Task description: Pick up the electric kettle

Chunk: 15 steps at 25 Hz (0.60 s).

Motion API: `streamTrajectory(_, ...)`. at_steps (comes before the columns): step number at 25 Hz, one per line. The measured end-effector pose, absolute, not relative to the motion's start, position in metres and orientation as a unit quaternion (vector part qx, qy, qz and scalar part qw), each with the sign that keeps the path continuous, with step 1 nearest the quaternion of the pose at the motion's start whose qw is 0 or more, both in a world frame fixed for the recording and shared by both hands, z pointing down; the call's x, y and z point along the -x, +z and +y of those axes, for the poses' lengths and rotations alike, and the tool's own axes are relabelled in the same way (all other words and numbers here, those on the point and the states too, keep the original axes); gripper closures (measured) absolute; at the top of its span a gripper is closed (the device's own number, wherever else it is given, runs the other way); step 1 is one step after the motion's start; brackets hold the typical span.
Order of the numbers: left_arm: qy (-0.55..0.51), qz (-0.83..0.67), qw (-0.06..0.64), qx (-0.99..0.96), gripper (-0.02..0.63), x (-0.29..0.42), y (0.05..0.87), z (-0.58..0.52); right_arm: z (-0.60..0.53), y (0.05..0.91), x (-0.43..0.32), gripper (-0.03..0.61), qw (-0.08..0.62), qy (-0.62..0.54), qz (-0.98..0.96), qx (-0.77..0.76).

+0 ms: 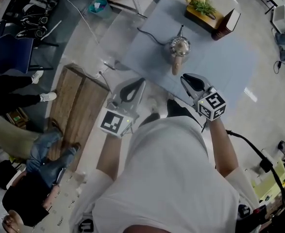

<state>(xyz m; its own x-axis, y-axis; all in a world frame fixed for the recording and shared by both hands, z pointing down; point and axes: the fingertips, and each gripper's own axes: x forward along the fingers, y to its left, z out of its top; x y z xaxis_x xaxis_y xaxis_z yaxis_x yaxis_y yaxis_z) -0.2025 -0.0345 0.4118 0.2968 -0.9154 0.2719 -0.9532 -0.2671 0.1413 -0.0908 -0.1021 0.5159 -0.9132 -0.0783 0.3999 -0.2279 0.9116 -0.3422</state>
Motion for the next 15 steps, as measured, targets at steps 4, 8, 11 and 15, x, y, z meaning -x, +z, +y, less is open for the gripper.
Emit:
streamTrajectory(4, 0.073, -0.594, 0.156, -0.786, 0.611, 0.201, 0.427, -0.037, -0.111, 0.543, 0.092, 0.514, 0.214, 0.205, -0.952, -0.072)
streamTrajectory(8, 0.073, -0.598, 0.166, -0.780, 0.611, 0.200, 0.433, -0.042, -0.119, 0.567, 0.090, 0.501, 0.230, 0.216, -0.946, -0.069)
streamTrajectory(11, 0.072, -0.602, 0.173, -0.776, 0.611, 0.200, 0.438, -0.047, -0.125, 0.581, 0.090, 0.492, 0.241, 0.222, -0.942, -0.066)
streamTrajectory(15, 0.073, -0.606, 0.176, -0.772, 0.611, 0.202, 0.442, -0.051, -0.129, 0.594, 0.094, 0.486, 0.251, 0.230, -0.939, -0.059)
